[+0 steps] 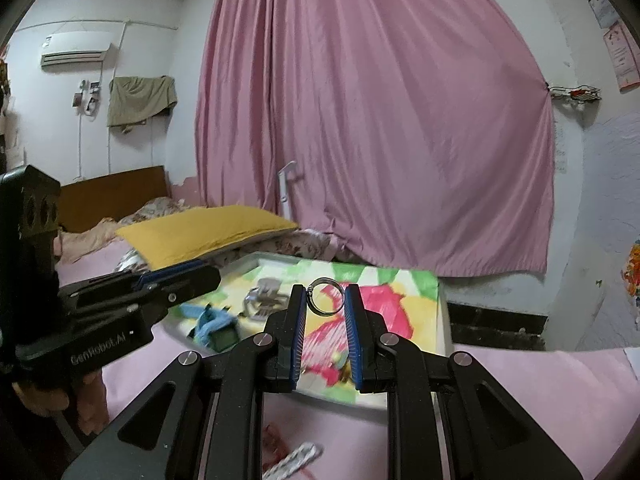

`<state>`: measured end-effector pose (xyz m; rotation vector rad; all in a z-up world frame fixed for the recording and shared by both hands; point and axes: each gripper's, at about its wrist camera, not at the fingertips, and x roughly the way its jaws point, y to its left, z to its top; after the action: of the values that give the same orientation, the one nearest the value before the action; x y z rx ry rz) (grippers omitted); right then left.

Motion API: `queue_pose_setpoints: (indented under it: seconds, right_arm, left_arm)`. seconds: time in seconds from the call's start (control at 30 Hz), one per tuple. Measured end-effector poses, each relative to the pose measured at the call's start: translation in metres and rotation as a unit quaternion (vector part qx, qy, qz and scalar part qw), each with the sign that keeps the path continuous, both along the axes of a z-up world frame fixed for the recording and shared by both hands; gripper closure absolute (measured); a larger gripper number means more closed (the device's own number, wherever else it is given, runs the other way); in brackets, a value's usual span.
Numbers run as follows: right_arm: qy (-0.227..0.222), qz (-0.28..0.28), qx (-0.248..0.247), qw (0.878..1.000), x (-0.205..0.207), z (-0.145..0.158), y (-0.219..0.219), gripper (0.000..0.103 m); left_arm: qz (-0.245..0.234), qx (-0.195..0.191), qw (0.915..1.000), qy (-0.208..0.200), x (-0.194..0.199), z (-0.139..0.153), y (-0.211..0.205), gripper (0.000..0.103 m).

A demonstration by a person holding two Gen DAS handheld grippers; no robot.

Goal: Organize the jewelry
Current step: 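Carry charm into the tray with left tool while right tool carries key ring there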

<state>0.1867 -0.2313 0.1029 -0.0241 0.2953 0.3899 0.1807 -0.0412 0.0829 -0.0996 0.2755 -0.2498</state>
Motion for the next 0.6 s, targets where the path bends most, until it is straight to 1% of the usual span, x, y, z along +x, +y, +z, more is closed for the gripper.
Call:
queue_pose_setpoints:
  seconds: [0.1, 0.23, 0.33, 0.37, 0.4, 0.47, 0.57, 0.6]
  right_arm:
    - [0.004, -0.008, 0.0, 1.0, 0.013, -0.003, 0.001, 0.086]
    - [0.03, -0.018, 0.002, 0.999, 0.038, -0.015, 0.001, 0.086]
    - [0.065, -0.022, 0.009, 0.998, 0.057, -0.03, -0.002, 0.086]
    - [0.082, -0.022, 0.01, 0.996, 0.062, -0.036, -0.003, 0.086]
    - [0.09, -0.023, 0.009, 0.996, 0.065, -0.039, -0.002, 0.086]
    - [0.114, -0.022, 0.008, 0.993, 0.074, -0.048, -0.004, 0.086]
    - [0.151, -0.011, 0.014, 0.988, 0.086, -0.06, -0.004, 0.086]
    - [0.157, -0.009, 0.014, 0.987, 0.085, -0.062, -0.003, 0.086]
  left_arm:
    - [0.005, 0.008, 1.0, -0.001, 0.011, -0.001, -0.001, 0.089]
    - [0.005, 0.009, 0.9997, 0.021, 0.037, -0.006, -0.002, 0.089]
    - [0.009, 0.013, 0.9985, 0.052, 0.055, -0.014, -0.003, 0.089]
    - [0.01, 0.012, 0.9978, 0.065, 0.061, -0.017, -0.003, 0.089]
    - [0.009, 0.007, 0.9965, 0.082, 0.068, -0.021, -0.002, 0.089]
    - [0.005, 0.005, 0.9949, 0.1, 0.074, -0.028, -0.002, 0.089]
    - [0.002, 0.011, 0.9918, 0.127, 0.082, -0.038, -0.004, 0.089]
    - [0.0, 0.011, 0.9906, 0.136, 0.085, -0.04, -0.005, 0.089]
